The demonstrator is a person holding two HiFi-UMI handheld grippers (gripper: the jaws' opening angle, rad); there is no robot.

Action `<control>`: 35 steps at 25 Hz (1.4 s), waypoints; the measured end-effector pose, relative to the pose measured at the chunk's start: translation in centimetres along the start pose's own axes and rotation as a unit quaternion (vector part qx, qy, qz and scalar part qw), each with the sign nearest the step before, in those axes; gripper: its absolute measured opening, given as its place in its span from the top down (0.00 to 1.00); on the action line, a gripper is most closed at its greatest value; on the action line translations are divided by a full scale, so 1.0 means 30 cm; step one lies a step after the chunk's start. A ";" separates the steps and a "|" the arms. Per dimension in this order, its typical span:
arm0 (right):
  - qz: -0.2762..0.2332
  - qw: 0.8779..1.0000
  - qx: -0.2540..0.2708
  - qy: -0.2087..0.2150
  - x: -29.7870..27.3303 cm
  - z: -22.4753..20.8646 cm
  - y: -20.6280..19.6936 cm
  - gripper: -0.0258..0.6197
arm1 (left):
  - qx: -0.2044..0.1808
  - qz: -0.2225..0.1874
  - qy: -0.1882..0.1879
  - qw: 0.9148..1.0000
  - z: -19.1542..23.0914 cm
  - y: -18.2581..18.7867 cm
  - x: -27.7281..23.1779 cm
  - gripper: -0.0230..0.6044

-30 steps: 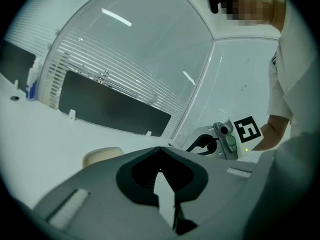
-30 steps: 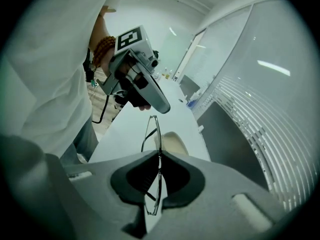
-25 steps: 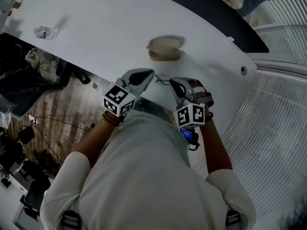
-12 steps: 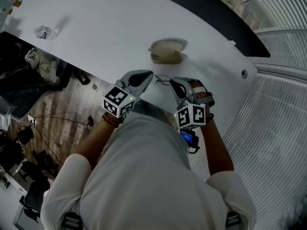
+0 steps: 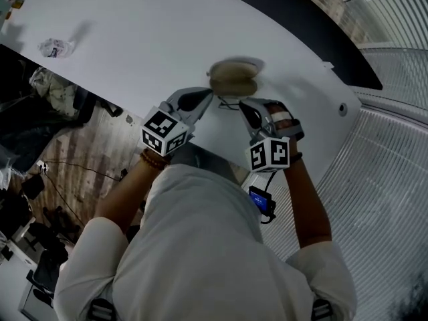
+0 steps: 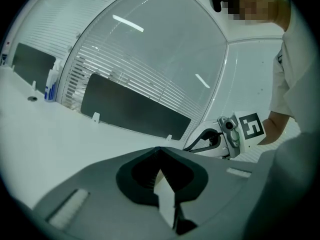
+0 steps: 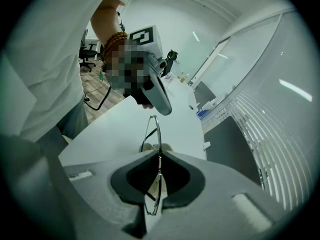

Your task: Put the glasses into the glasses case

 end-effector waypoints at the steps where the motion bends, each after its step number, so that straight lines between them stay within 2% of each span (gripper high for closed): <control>1: 0.000 1.000 0.004 0.001 -0.017 -0.005 -0.011 0.93 | 0.002 0.001 0.001 1.000 0.014 -0.002 -0.008 0.96; 7: 0.002 1.000 0.027 0.004 -0.071 -0.042 -0.066 0.93 | 0.013 0.005 0.007 1.000 0.059 0.006 -0.070 0.96; 18: 0.020 0.998 0.037 0.042 -0.310 -0.052 -0.102 0.93 | 0.044 0.024 0.020 0.999 0.289 -0.080 -0.121 0.96; 28: 0.025 0.996 0.063 0.058 -0.423 -0.030 -0.144 0.93 | 0.066 0.038 0.024 0.997 0.346 -0.152 -0.140 0.96; 35: 0.024 0.996 0.057 0.061 -0.443 -0.018 -0.160 0.93 | 0.071 0.039 0.024 0.996 0.344 -0.178 -0.138 0.96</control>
Point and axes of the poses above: the fingertips, and each gripper's own axes: x backward along the fingers, z to its left, y out of its top, the point moved 6 cm from there along x, backward along the fingers, and after that the axes turned 4 degrees about x, right-handed, at the moved point
